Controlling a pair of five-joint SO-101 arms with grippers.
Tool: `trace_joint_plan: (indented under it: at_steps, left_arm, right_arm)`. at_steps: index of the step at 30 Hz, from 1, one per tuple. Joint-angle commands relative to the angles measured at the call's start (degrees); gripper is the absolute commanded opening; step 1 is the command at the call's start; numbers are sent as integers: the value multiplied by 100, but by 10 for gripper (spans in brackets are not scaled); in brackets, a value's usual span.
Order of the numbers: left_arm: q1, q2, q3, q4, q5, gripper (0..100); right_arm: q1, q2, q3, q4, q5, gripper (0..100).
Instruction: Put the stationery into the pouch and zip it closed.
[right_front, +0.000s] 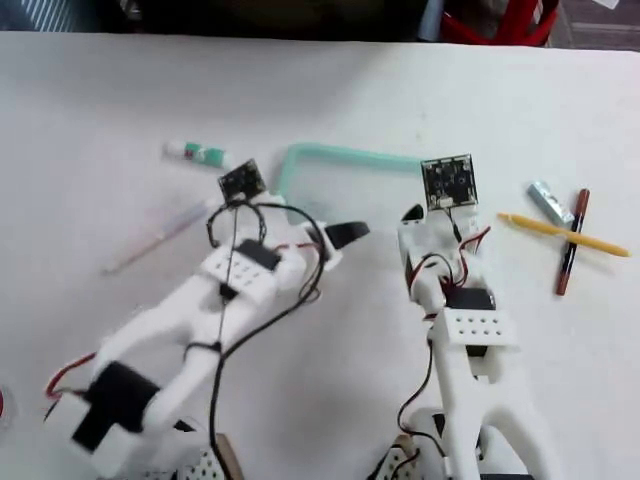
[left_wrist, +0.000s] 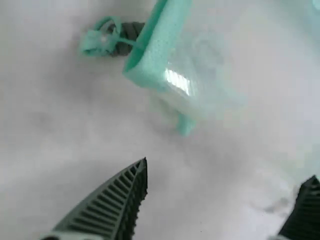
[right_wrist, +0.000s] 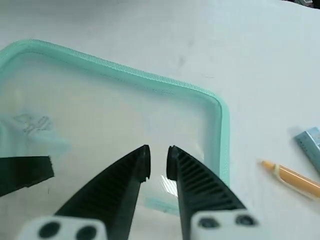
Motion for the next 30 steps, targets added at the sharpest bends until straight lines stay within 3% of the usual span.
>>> trace_joint_plan:
  at_steps: [1,8,16,22,30]
  left_arm:
    - [-57,611,-1037,457,70,438]
    - [-224,875,-1837,888,70,438]
    - [-233,1191,-1503,26,70,436]
    - [-356,1578,-1864,158,53,373]
    - [-576,1560,-1890,141,79,369]
  right_arm:
    - [66,-4,-18,-110,-9,70]
    - [57,-4,-18,-119,0,70]
    - [31,-4,-18,-101,9,70]
    - [22,-4,-18,-84,9,70]
    - [13,-4,-18,-84,9,70]
